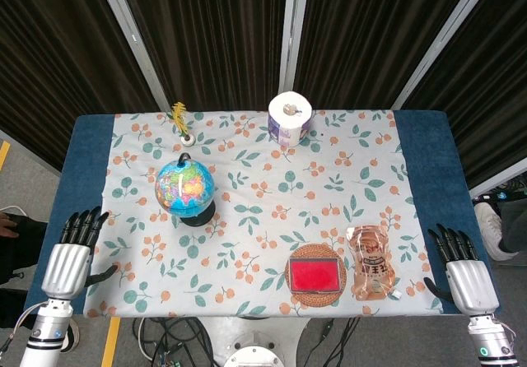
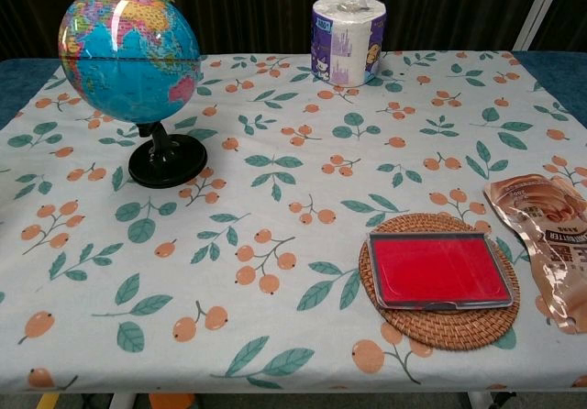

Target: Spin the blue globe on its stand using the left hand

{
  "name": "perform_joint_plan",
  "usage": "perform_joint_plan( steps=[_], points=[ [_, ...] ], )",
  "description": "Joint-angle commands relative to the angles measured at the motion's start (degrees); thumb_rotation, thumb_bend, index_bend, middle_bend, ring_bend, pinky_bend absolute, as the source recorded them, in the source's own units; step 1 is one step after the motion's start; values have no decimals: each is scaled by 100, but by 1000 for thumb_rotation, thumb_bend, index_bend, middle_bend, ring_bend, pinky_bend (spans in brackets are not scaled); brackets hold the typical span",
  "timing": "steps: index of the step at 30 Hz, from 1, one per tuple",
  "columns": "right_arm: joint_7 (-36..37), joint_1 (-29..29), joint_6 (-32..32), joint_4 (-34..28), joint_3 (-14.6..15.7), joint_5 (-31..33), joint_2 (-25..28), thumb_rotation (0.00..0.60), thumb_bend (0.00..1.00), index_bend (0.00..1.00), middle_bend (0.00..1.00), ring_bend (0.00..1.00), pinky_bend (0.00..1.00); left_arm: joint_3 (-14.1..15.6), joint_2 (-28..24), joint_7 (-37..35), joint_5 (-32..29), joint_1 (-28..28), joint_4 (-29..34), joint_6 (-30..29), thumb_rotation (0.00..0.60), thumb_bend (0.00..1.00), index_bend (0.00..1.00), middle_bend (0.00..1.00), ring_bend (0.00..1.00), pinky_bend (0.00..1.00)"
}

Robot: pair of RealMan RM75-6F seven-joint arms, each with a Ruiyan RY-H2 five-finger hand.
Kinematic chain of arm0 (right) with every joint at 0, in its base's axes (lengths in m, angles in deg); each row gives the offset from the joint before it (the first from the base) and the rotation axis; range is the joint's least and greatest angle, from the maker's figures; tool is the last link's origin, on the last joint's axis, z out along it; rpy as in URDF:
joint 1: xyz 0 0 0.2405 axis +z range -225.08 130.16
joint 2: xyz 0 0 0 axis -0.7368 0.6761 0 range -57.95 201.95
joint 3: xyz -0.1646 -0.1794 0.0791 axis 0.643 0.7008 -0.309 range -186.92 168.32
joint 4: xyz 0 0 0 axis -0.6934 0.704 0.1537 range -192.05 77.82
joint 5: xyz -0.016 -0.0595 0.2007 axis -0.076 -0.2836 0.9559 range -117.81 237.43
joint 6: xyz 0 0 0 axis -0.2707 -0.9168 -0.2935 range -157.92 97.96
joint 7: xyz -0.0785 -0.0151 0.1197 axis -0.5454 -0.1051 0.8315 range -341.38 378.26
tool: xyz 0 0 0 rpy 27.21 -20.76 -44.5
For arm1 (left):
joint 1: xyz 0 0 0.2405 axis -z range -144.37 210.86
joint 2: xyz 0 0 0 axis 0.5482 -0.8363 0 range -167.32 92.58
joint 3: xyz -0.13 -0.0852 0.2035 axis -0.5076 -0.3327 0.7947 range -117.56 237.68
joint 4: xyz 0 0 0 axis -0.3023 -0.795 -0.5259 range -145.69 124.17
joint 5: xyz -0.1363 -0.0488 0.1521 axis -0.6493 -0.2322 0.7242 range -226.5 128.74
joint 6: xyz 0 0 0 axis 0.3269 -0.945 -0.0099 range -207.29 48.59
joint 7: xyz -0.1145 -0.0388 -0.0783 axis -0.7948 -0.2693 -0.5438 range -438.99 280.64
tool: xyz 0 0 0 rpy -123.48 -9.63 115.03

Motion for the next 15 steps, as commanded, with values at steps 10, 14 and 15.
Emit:
perform_joint_plan(
  steps=[10,14,15],
  points=[
    [-36,22,23,-49,-9,-5,-2,600,136,0,0,0,0,-102,-57,174,330,274,274,68,600,0,30,0,0,0],
    [-43,10,49,-40,28,-9,11,600,137,0,0,0,0,-187,-92,382,676,583,523,219,600,0,29,0,0,0],
    [-33,3,39,-25,25,-4,14,600,136,0,0,0,0,-211,-87,438,733,639,567,241,600,0,30,0,0,0]
  ],
)
